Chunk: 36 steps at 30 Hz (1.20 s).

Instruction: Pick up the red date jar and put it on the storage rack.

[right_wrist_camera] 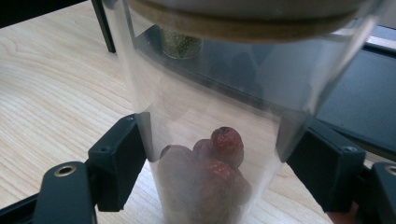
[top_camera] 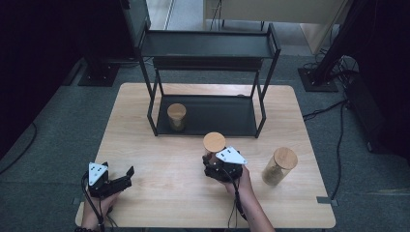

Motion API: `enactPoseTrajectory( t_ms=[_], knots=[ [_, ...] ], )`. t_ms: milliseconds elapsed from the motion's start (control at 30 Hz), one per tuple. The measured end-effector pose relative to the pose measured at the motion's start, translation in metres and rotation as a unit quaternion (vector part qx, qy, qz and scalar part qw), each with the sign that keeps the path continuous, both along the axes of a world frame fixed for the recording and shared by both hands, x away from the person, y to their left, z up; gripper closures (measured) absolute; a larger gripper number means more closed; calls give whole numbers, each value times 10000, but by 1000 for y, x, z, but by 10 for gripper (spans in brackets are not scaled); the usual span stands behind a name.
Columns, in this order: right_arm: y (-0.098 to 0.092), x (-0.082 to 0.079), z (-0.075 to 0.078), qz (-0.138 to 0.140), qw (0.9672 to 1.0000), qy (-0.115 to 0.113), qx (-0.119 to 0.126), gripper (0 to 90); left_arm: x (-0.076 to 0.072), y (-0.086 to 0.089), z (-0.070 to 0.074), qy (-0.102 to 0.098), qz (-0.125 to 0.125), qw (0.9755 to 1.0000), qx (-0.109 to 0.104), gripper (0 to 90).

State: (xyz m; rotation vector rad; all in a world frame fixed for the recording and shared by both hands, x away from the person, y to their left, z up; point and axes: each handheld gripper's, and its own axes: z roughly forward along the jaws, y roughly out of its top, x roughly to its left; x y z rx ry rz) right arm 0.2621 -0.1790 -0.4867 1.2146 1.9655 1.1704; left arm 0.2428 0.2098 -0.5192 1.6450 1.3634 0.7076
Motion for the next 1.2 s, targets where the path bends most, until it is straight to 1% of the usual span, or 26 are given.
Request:
enactPoseTrajectory(
  t_ms=[367, 700, 867, 1033, 1200],
  knots=[
    [2, 6, 0, -6, 10000, 33, 82, 254, 0, 0, 0, 13, -17, 10000, 14, 5],
    [3, 10, 2, -1, 9999, 114, 55, 257, 1, -1, 0, 16, -26, 10000, 24, 5],
    [2, 16, 3, -38, 9998, 153, 94, 257, 1, -1, 0, 23, -37, 10000, 26, 5],
    [1, 21, 4, -89, 9998, 174, 61, 257, 1, -1, 0, 27, -40, 10000, 32, 5],
    [1, 26, 7, -113, 9998, 149, 67, 257, 1, -1, 0, 30, -44, 10000, 46, 5]
  ],
)
